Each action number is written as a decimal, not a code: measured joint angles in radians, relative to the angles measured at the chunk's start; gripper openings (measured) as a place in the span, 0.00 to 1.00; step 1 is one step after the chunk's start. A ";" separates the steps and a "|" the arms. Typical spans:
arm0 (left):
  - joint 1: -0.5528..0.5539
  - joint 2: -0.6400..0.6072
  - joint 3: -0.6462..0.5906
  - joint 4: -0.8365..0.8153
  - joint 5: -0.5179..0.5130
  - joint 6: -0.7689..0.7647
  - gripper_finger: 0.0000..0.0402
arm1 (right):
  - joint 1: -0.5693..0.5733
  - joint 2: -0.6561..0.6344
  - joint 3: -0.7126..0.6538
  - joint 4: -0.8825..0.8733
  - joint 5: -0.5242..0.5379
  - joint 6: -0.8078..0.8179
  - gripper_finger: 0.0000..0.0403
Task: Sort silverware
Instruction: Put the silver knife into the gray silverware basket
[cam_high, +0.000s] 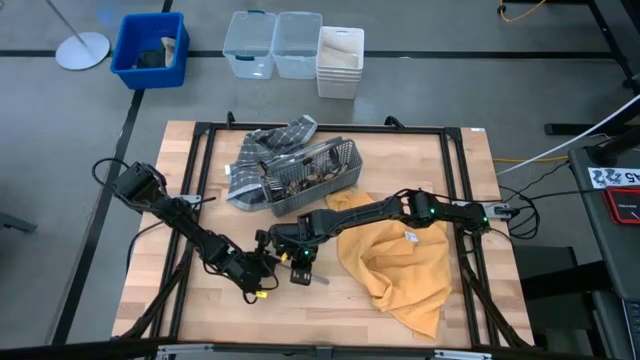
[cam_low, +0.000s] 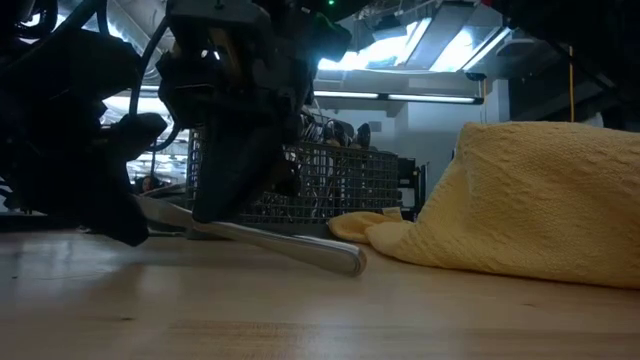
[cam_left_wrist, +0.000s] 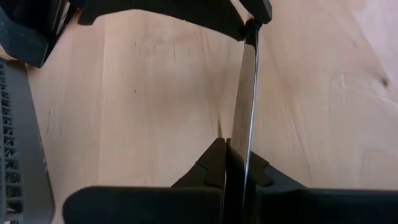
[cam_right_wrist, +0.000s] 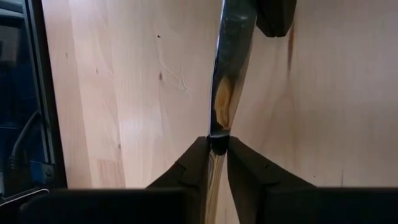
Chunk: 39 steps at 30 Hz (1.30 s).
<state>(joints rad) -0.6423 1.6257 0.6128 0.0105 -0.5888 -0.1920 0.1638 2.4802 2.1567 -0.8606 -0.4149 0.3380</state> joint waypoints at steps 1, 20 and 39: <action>0.000 0.000 0.000 0.000 0.000 -0.002 0.00 | 0.000 0.000 0.000 0.000 0.002 -0.001 0.15; -0.013 -0.002 0.028 -0.003 0.006 -0.006 0.00 | -0.014 -0.061 -0.002 -0.170 0.105 -0.037 0.30; -0.011 -0.003 0.261 -0.350 -0.007 0.003 0.00 | -0.014 -0.217 -0.012 -0.332 0.515 -0.119 0.30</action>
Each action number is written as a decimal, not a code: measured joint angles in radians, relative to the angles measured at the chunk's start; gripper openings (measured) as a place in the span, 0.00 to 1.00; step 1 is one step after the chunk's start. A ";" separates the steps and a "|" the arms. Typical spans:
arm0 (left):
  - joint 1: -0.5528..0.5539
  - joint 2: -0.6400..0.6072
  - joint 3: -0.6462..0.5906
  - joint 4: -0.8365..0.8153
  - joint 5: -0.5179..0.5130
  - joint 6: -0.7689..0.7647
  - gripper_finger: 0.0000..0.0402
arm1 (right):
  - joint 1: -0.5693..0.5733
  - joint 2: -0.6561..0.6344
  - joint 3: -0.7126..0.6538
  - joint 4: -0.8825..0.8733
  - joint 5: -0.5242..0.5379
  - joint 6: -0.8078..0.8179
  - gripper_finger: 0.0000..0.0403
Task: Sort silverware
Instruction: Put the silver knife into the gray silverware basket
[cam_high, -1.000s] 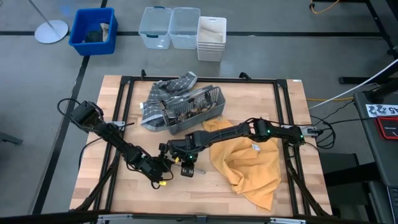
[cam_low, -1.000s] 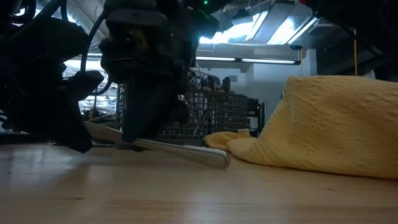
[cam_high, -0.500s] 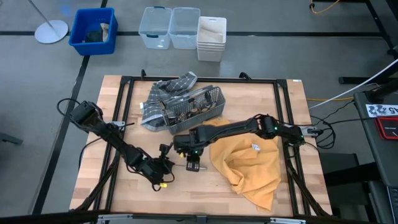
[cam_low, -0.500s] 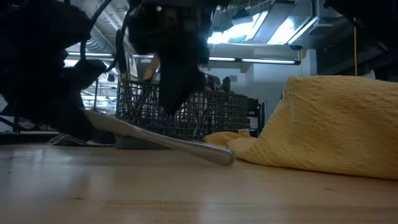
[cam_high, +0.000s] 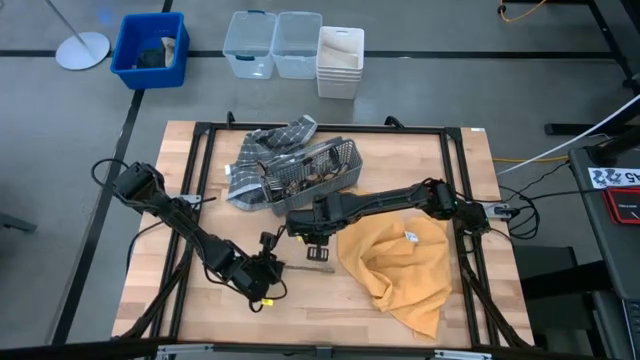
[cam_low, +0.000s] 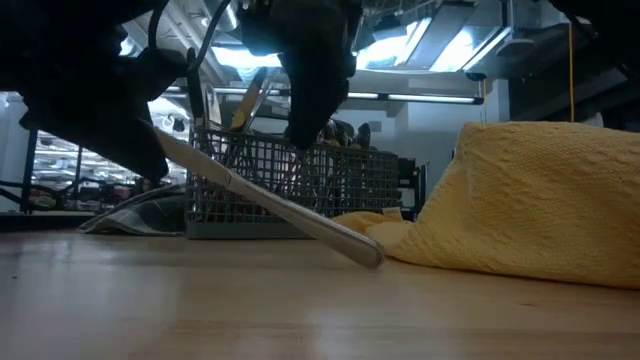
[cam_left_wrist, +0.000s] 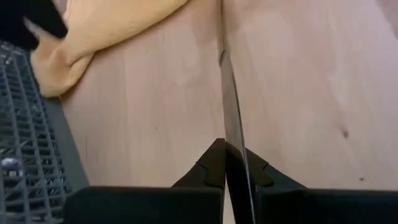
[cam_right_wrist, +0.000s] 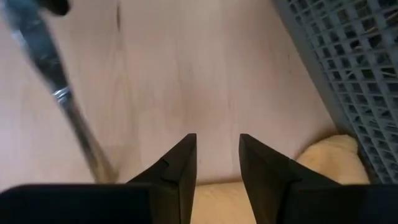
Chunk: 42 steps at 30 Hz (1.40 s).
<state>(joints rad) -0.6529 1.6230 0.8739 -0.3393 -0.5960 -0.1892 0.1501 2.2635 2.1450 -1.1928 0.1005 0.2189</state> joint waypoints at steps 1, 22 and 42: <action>0.000 0.000 0.005 0.001 0.001 0.007 0.00 | 0.000 0.001 -0.005 0.008 0.011 0.007 0.30; -0.034 0.000 0.014 0.201 -0.006 0.173 0.00 | -0.063 0.011 -0.255 0.395 0.027 0.099 0.30; -0.090 0.001 0.014 -0.033 -0.029 -0.061 0.00 | -0.098 0.005 -0.400 0.361 0.029 0.066 0.30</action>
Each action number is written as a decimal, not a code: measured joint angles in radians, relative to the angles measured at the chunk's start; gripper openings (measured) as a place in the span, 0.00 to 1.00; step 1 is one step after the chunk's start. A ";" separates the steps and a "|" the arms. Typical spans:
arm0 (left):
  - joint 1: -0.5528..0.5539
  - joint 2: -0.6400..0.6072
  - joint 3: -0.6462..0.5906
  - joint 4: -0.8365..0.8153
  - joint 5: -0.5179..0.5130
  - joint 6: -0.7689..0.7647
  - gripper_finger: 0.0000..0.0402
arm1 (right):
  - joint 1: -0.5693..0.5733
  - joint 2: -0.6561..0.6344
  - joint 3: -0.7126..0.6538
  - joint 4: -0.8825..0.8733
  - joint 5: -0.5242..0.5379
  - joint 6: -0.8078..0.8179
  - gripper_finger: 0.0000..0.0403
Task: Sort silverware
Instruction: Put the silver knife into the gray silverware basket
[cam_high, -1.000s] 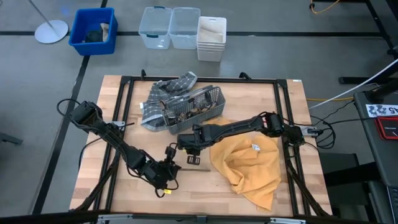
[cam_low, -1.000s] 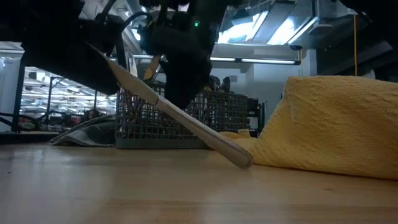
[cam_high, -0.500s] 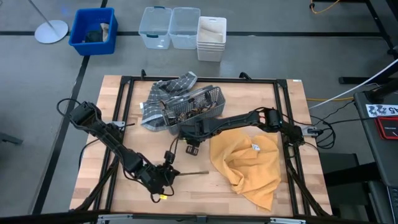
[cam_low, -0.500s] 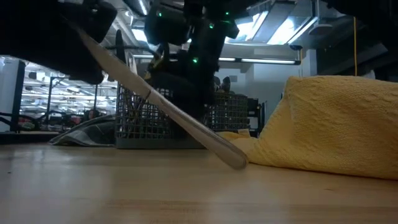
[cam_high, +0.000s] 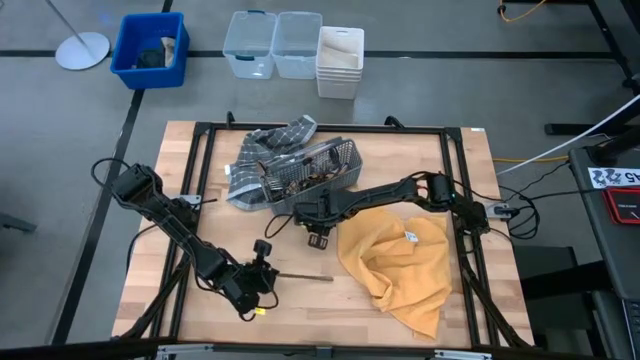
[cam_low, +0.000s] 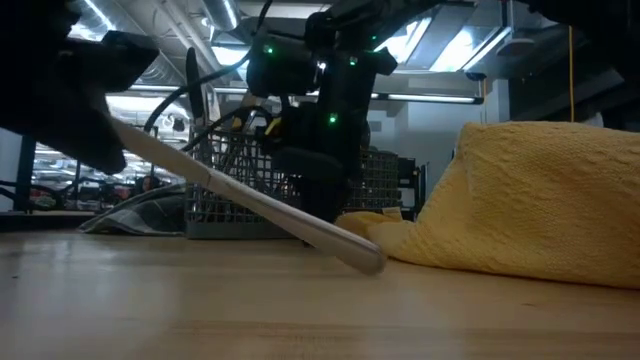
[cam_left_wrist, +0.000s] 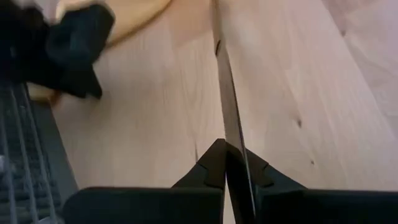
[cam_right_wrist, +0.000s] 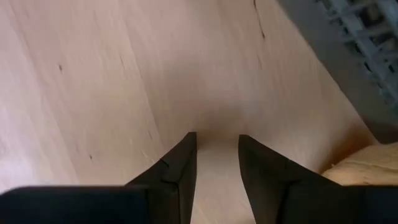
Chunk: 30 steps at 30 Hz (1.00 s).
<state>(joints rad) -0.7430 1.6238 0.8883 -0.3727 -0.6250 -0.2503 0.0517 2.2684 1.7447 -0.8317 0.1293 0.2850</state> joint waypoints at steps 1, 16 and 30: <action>-0.003 -0.002 0.000 -0.016 0.000 -0.022 0.00 | 0.000 0.000 0.000 -0.007 -0.001 -0.007 0.30; -0.047 -0.250 0.333 -0.681 0.056 -0.269 0.00 | 0.001 -0.137 -0.007 -0.222 0.011 -0.102 0.30; 0.007 -0.339 0.510 -0.872 0.033 -0.331 0.00 | 0.001 -0.202 -0.006 -0.218 0.010 -0.144 0.30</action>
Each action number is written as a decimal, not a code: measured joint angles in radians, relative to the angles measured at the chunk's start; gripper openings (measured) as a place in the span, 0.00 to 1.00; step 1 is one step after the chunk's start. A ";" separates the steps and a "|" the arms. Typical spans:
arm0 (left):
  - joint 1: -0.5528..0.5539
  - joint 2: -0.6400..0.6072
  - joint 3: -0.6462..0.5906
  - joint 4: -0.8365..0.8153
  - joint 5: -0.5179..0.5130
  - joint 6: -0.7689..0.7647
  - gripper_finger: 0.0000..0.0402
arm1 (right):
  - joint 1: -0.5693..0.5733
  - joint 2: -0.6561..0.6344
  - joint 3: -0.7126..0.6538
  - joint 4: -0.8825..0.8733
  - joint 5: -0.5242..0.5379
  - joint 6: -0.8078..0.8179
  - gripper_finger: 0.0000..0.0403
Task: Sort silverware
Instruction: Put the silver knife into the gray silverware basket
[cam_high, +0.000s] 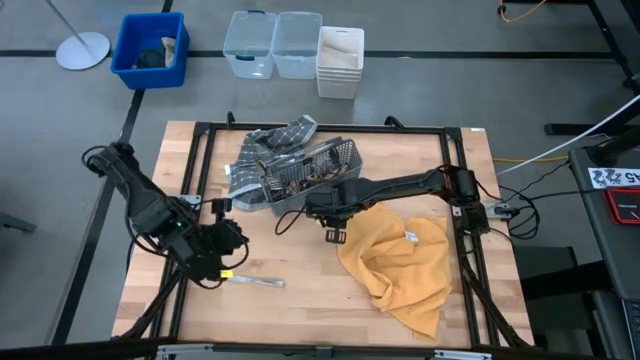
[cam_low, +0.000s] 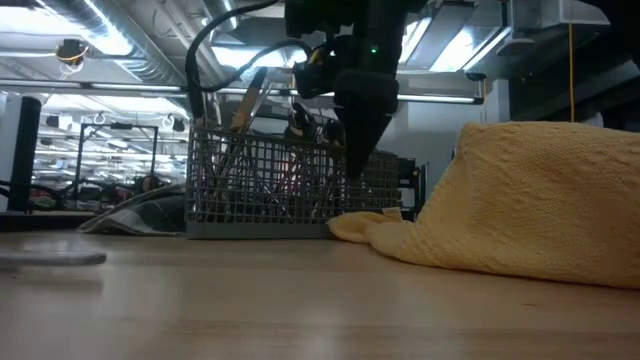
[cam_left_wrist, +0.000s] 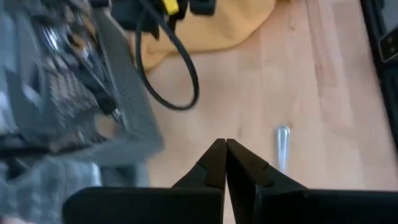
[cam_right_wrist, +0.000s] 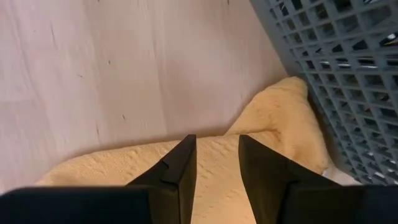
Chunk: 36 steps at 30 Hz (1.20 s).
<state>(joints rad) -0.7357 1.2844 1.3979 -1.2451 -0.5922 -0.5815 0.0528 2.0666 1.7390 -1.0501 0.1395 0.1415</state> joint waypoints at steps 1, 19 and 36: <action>0.000 0.008 0.000 -0.002 0.017 -0.036 0.00 | 0.001 0.003 0.000 0.002 0.000 -0.001 0.30; -0.030 0.373 -0.001 0.000 0.233 -0.166 0.14 | 0.127 0.007 0.000 0.092 -0.027 0.050 0.30; -0.085 0.479 -0.002 0.066 0.362 -0.234 0.18 | 0.371 0.007 0.000 0.062 0.004 0.224 0.30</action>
<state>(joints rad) -0.8206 1.7638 1.3964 -1.1796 -0.2302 -0.8158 0.4239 2.0735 1.7390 -0.9882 0.1435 0.3654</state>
